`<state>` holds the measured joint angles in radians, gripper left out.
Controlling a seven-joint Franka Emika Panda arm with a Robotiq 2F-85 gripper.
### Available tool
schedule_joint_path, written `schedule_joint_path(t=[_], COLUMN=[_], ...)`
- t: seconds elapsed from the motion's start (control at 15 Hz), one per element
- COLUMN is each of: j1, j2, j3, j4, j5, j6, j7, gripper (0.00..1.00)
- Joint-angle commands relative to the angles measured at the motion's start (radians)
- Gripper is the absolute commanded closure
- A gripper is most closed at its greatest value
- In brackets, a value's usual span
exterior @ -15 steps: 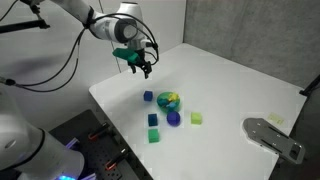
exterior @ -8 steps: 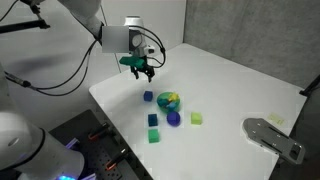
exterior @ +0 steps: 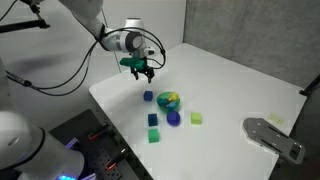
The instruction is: Pick up the blue block on the left and put it on top of the lime green block
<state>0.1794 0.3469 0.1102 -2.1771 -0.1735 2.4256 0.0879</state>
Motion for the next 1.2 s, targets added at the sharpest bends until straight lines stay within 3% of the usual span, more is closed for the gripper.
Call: schedule_joint_path(t=[0.0,1.13], j1=[0.002,0.074], j2=[0.058,0.342], j3=[-0.006,-0.087], j4=[0.017,0.139], j5=[-0.003,-0.054], j6=[0.064,0.25], j7=[-0.014,-0.015], gripper=[0.0,0.0])
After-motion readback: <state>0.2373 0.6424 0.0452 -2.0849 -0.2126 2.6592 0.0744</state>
